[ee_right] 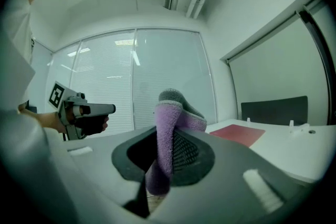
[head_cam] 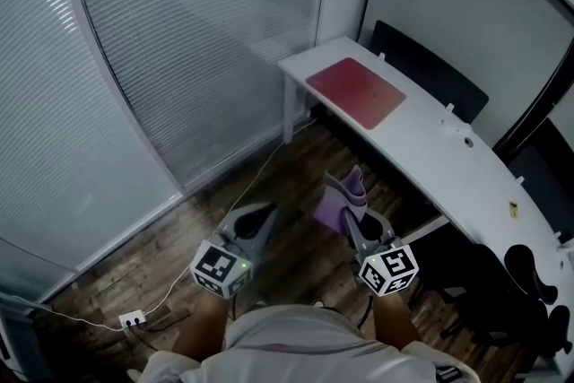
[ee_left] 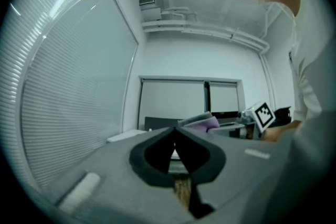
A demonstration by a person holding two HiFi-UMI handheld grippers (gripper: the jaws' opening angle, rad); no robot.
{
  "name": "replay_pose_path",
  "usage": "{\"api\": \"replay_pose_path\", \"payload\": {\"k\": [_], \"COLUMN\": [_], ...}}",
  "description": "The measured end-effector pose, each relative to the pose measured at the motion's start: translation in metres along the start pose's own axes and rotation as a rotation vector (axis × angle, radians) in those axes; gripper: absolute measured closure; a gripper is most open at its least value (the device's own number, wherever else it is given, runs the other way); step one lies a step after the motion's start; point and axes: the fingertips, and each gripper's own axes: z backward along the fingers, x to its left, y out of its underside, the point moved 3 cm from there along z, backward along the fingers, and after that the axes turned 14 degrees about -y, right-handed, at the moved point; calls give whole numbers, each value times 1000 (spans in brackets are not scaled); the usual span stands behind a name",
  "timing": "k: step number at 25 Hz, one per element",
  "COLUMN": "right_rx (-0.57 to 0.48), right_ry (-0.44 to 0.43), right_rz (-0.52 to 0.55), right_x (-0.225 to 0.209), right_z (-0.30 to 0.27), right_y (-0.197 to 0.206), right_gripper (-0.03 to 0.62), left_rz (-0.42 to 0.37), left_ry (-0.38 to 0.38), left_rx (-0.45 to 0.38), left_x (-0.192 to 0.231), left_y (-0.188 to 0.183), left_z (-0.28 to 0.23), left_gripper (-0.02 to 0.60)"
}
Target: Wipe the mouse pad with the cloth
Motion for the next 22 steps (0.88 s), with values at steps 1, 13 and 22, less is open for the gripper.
{"api": "replay_pose_path", "payload": {"k": [1, 13, 22], "right_rx": [1, 77, 75], "right_ry": [-9, 51, 89], "right_rz": [9, -1, -56], "right_x": [5, 39, 13], "right_z": [-3, -38, -46], "right_y": [-1, 26, 28], "right_gripper": [545, 545, 545], "left_rz": [5, 38, 74], "left_ry": [0, 7, 24], "left_rx": [1, 37, 55], "left_x": [3, 61, 70], "left_y": [1, 34, 50], "left_z": [1, 42, 21], "left_gripper": [579, 579, 579]}}
